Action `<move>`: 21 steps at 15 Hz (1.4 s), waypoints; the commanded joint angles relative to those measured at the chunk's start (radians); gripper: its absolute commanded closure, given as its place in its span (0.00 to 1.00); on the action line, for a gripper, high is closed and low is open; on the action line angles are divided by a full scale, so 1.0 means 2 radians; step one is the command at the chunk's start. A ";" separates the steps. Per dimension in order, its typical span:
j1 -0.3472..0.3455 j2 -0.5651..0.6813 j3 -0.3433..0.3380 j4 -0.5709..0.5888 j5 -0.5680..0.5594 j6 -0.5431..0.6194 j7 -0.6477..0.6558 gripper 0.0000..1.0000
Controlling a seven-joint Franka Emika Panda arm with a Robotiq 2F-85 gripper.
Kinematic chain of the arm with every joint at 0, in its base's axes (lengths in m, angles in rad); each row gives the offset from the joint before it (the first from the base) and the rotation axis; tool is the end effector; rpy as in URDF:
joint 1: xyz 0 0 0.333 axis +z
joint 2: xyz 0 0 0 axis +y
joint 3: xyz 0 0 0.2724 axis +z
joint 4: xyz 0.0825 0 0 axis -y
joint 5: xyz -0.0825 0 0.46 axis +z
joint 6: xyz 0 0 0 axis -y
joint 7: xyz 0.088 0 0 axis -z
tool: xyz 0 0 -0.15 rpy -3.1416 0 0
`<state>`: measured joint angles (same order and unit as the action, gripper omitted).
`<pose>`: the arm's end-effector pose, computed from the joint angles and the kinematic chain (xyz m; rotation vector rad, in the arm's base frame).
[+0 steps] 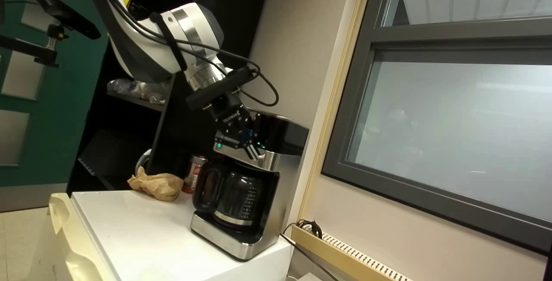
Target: Press the last button to the right of the coffee maker
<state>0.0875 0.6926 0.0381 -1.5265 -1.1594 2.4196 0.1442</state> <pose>0.7798 0.0651 0.1639 2.1543 0.9213 0.3545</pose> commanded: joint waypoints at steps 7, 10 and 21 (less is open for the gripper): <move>0.017 -0.029 -0.016 -0.015 -0.017 0.016 -0.001 0.98; 0.015 -0.034 -0.014 -0.019 -0.014 0.015 -0.005 0.98; -0.009 -0.165 -0.007 -0.217 -0.007 0.030 -0.047 0.98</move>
<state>0.0841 0.4843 0.0265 -1.7946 -1.1695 2.4539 0.0786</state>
